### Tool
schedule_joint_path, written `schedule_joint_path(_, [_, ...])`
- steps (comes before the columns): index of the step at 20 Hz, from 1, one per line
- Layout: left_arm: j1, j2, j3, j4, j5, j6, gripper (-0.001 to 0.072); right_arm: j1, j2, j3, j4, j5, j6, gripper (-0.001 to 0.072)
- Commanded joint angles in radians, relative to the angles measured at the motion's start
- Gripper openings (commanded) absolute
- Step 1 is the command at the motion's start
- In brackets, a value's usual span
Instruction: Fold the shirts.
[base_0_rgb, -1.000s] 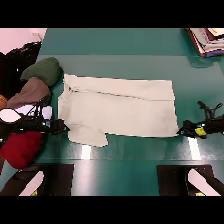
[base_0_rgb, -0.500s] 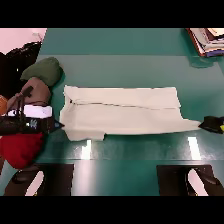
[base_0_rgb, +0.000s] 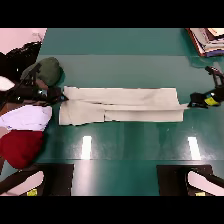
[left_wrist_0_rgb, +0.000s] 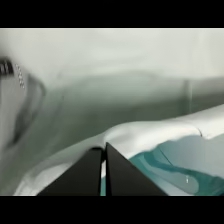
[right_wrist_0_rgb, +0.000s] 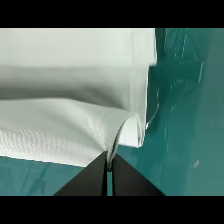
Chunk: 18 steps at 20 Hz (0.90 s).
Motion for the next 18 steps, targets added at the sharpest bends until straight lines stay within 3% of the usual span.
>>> schedule_joint_path(1, [-0.007,-0.222,0.162,-0.016,0.047,0.033,0.0024,0.043,-0.163,0.138,0.001,-0.022,0.032,0.0015])
schedule_joint_path(6, [-0.096,-0.364,0.296,-0.016,0.146,0.134,0.0039,0.010,-0.346,0.329,0.174,-0.027,0.046,0.0022])
schedule_joint_path(7, [-0.101,-0.364,0.301,-0.016,0.180,0.134,0.0316,-0.006,-0.383,0.367,0.238,-0.028,0.045,0.0128])
schedule_joint_path(8, [-0.101,-0.364,0.311,-0.016,0.195,0.122,0.0559,-0.027,-0.414,0.398,0.289,-0.027,0.045,0.0289])
schedule_joint_path(9, [-0.093,-0.362,0.322,-0.014,0.194,0.116,0.0543,-0.048,-0.440,0.427,0.329,-0.021,0.036,0.0367])
schedule_joint_path(13, [-0.056,-0.362,0.391,-0.011,0.065,0.116,0.0537,-0.125,-0.462,0.423,0.332,0.084,-0.065,0.0393])
schedule_joint_path(15, [-0.059,-0.360,0.395,-0.013,0.023,0.116,0.0525,-0.174,-0.462,0.360,0.332,0.128,-0.094,0.0535])
schedule_joint_path(17, [-0.070,-0.360,0.394,-0.018,-0.011,0.121,0.0019,-0.219,-0.462,0.278,0.339,0.128,-0.125,0.0541])
schedule_joint_path(18, [-0.081,-0.360,0.394,-0.016,-0.017,0.127,0.0033,-0.238,-0.462,0.238,0.345,0.123,-0.151,0.0541])
